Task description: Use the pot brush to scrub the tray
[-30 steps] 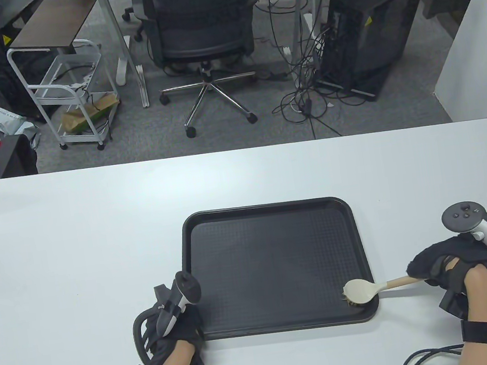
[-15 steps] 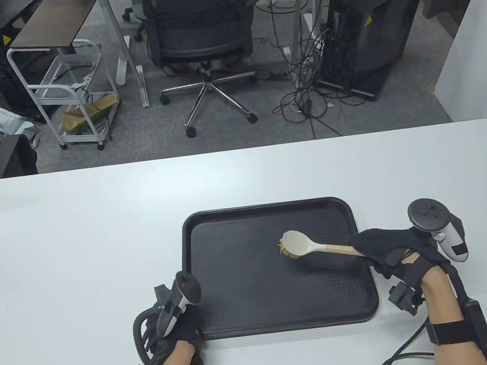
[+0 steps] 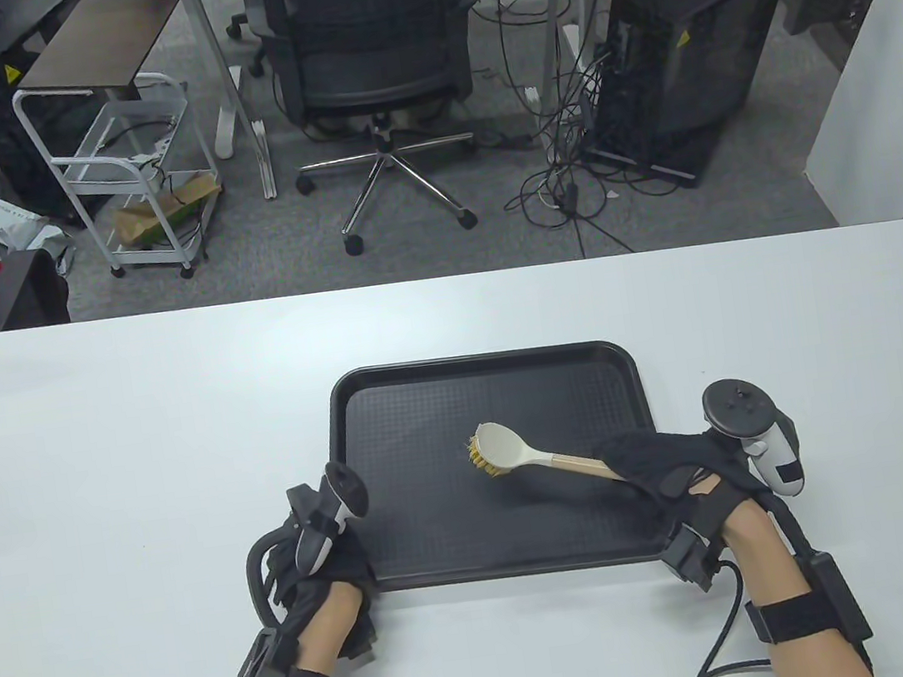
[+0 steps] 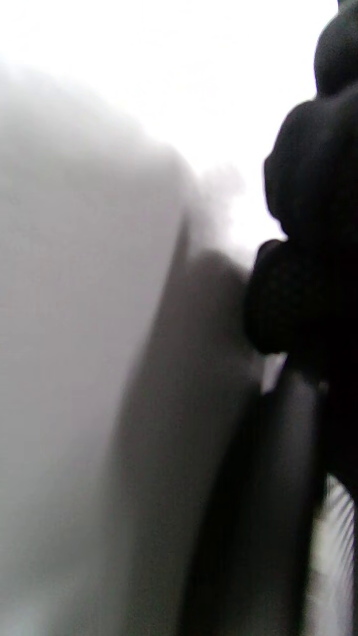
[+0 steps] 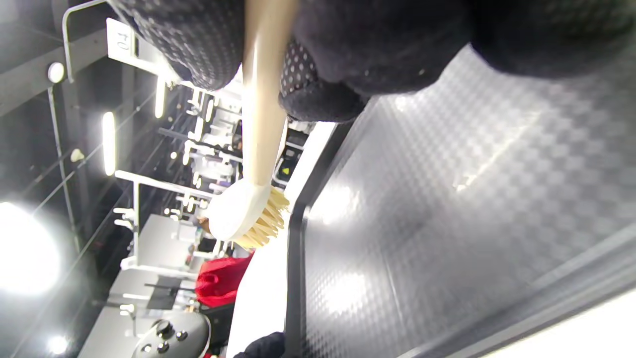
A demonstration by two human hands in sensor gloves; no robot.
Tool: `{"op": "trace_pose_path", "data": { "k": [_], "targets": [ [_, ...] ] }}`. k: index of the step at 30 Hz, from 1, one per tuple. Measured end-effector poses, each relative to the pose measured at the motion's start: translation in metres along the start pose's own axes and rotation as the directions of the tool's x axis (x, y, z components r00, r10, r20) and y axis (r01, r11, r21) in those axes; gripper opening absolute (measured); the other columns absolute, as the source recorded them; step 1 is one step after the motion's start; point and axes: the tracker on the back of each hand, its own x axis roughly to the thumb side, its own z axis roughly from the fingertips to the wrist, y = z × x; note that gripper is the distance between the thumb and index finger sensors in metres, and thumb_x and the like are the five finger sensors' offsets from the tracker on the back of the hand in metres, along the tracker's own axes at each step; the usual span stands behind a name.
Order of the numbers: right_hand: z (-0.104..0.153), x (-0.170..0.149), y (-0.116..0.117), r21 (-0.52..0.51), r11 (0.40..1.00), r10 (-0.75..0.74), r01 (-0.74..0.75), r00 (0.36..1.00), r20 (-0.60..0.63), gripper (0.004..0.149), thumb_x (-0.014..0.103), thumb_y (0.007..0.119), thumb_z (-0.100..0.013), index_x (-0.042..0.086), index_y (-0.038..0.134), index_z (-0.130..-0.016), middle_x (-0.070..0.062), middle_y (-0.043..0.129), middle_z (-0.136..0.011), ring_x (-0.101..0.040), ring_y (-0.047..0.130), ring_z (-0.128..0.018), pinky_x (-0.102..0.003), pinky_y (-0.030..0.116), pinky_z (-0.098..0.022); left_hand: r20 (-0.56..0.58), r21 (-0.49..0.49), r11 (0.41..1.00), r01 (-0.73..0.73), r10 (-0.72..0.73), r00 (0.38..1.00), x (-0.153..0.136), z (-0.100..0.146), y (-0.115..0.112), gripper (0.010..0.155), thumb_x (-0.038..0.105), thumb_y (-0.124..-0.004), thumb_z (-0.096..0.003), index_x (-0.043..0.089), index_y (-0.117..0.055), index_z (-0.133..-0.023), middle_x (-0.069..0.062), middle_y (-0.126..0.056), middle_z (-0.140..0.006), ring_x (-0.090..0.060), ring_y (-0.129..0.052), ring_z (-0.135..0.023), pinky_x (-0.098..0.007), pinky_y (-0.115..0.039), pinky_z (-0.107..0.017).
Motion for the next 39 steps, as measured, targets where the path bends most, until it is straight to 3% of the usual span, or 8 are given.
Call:
{"op": "trace_pose_path", "data": {
  "k": [11,19,23,30,34,39],
  "targets": [
    [-0.005,-0.003,0.006,0.021,0.998,-0.057,0.058,0.998,-0.008,0.051,0.04,0.079,-0.047,0.009,0.08,-0.087,-0.012,0.094,-0.056,-0.023,0.093,-0.024,-0.049,0.081,-0.028,-0.109,-0.008,0.997,-0.073,0.072,0.991,0.01,-0.078,0.027,0.062,0.046,-0.076,-0.043,0.022,-0.057,-0.097,0.0,-0.093,-0.058,-0.021,-0.096,-0.036,-0.048,-0.08,-0.041],
    [-0.008,-0.008,0.024,-0.024,0.989,-0.146,0.145,0.989,-0.036,0.051,0.039,0.077,-0.048,0.008,0.077,-0.089,-0.013,0.093,-0.059,-0.025,0.093,-0.027,-0.05,0.08,-0.03,-0.123,0.039,0.994,-0.105,0.109,0.986,0.005,-0.104,0.035,0.062,0.048,-0.075,-0.0424,0.023,-0.059,-0.097,0.001,-0.094,-0.054,-0.019,-0.097,-0.038,-0.048,-0.081,-0.043],
    [-0.009,-0.008,0.033,0.005,0.989,-0.15,0.15,0.988,-0.036,0.051,0.038,0.077,-0.048,0.007,0.076,-0.089,-0.014,0.092,-0.061,-0.026,0.093,-0.029,-0.05,0.08,-0.031,-0.155,0.101,0.988,-0.117,0.132,0.979,-0.009,-0.089,0.041,0.069,0.055,-0.067,-0.0409,0.017,-0.056,-0.097,0.0,-0.095,-0.057,-0.023,-0.098,-0.039,-0.049,-0.081,-0.041],
    [-0.01,-0.002,0.052,0.038,0.998,-0.05,0.051,0.998,-0.042,0.051,0.036,0.077,-0.048,0.007,0.074,-0.091,-0.015,0.09,-0.063,-0.028,0.093,-0.032,-0.052,0.079,-0.033,-0.056,0.063,0.987,-0.145,0.149,0.987,-0.042,-0.032,0.055,0.071,0.056,-0.068,-0.0424,0.015,-0.055,-0.098,-0.002,-0.095,-0.062,-0.026,-0.099,-0.042,-0.05,-0.081,-0.041],
    [-0.009,0.006,0.072,0.03,0.997,0.076,-0.076,0.997,-0.02,0.051,0.035,0.076,-0.048,0.008,0.073,-0.092,-0.015,0.089,-0.066,-0.029,0.093,-0.035,-0.053,0.078,-0.036,0.02,0.095,0.98,-0.172,0.171,0.985,-0.056,0.007,0.06,0.071,0.056,-0.069,-0.0427,0.015,-0.055,-0.099,-0.001,-0.095,-0.062,-0.026,-0.099,-0.042,-0.05,-0.081,-0.041],
    [0.0,0.01,0.1,-0.061,0.954,0.296,-0.292,0.952,0.071,0.051,0.033,0.078,-0.047,0.009,0.073,-0.092,-0.016,0.088,-0.07,-0.033,0.093,-0.04,-0.055,0.077,-0.039,0.092,0.185,0.969,-0.161,0.146,0.985,-0.057,0.049,0.059,0.072,0.058,-0.07,-0.0423,0.015,-0.055,-0.099,-0.001,-0.095,-0.063,-0.025,-0.1,-0.043,-0.05,-0.081,-0.042]
  ]
}}
